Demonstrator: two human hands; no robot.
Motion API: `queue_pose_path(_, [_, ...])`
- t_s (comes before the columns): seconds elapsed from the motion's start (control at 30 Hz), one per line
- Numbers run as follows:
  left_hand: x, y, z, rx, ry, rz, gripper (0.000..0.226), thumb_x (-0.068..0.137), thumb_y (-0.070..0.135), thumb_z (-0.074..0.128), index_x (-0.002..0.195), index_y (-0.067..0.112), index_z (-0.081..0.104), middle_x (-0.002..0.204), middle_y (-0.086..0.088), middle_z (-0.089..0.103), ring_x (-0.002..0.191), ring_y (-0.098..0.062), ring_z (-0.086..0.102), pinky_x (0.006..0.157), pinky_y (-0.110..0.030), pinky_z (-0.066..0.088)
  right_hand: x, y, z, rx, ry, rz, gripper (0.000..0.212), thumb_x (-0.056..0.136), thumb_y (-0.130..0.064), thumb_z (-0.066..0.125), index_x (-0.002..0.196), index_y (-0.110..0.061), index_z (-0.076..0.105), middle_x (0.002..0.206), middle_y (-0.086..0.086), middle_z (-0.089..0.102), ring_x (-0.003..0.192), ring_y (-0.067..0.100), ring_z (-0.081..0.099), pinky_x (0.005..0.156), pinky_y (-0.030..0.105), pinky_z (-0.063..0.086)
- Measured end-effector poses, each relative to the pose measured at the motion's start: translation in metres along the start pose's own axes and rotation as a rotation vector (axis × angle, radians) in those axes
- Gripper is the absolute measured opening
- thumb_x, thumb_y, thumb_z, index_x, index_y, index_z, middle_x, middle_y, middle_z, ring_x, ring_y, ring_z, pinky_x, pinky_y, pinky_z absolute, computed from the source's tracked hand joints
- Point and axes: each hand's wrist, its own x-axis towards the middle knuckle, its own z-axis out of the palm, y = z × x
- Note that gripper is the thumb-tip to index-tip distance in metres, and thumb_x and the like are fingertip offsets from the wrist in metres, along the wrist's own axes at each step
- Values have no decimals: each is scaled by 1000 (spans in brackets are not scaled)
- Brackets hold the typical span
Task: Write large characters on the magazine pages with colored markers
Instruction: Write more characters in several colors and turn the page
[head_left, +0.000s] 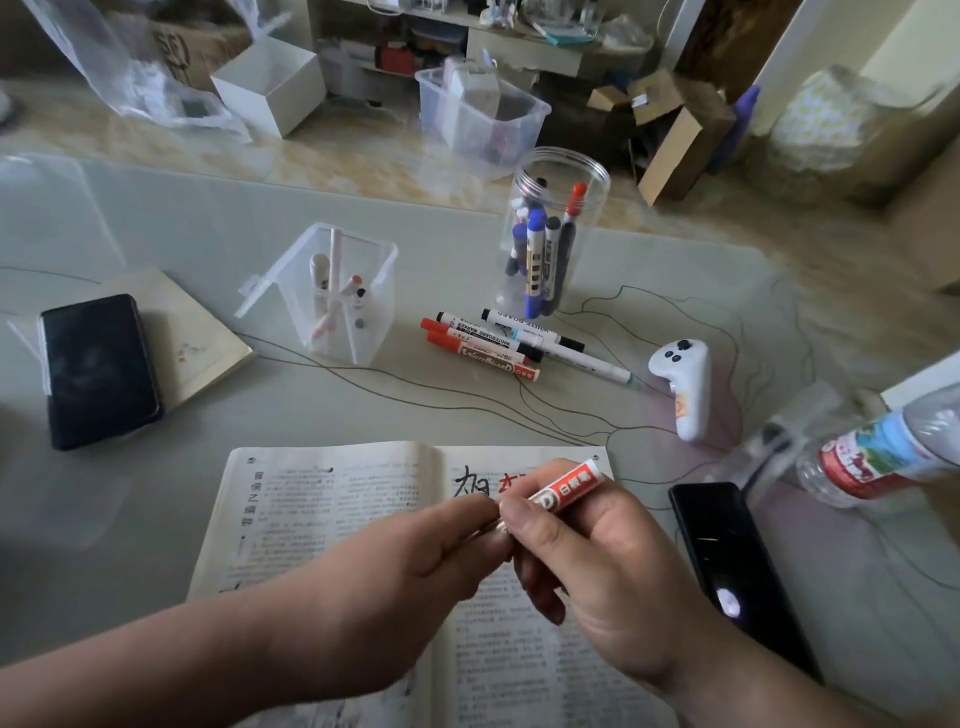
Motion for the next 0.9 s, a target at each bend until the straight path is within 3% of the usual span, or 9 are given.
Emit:
queue_pose_path(0.17, [3,-4,1,13,89,59,26,96,56,48,111,39,62,70,19,59,63,-1,51,68,-22,43,1,-5,1,64,9,-16,16,88,-31,64,81,-16,66,57,9,51,48,17,45,45,25,38])
queue_pose_path(0.23, [4,-5,2,-15,85,63,32,96,61,48,118,42,62,87,16,71,82,-6,65,84,-33,51,2,-6,1,74,4,-34,15,88,-29,64,80,-16,66,56,10,50,48,17,44,45,25,38])
queue_pose_path(0.3, [2,-4,1,3,75,61,38,95,67,44,118,42,61,95,7,72,93,-13,66,93,-43,52,2,-5,0,58,3,-45,15,88,-28,65,80,-15,66,55,8,50,47,17,44,46,24,38])
queue_pose_path(0.37, [-1,-3,-2,77,52,28,46,89,77,40,116,44,57,93,7,70,90,-12,65,90,-43,53,2,-1,0,43,2,-49,17,87,-29,67,82,-12,66,56,7,53,48,17,47,47,25,39])
queue_pose_path(0.47, [-8,0,-8,191,-25,-81,54,78,85,42,117,49,47,84,18,65,77,0,60,75,-24,50,2,4,0,2,-3,-62,18,86,-31,70,84,-13,68,60,8,57,53,21,50,49,31,41])
queue_pose_path(0.53, [-8,-2,-14,372,-47,-136,58,74,87,47,120,53,37,79,12,59,70,-2,55,66,-21,43,3,5,-2,-36,27,-70,13,83,-29,71,81,-17,69,60,7,59,55,21,53,52,30,43])
queue_pose_path(0.63, [-5,-11,-25,697,-12,-204,70,79,78,57,136,52,24,82,13,48,80,-8,52,73,-26,41,8,7,-11,-129,172,-135,14,79,-27,73,77,-16,65,57,3,56,53,18,50,52,31,42])
queue_pose_path(0.77, [3,-28,-28,831,59,-205,87,79,75,60,149,49,15,132,17,53,126,-12,50,102,-33,45,24,19,-26,-218,411,-126,18,71,-25,72,72,-14,58,54,4,51,52,18,44,53,34,36])
queue_pose_path(0.9, [15,-40,-18,921,65,-253,108,70,86,58,154,45,4,140,8,46,133,-17,43,106,-35,40,38,31,-31,-232,381,-20,4,78,-19,75,80,-17,72,64,4,67,62,17,59,67,36,49])
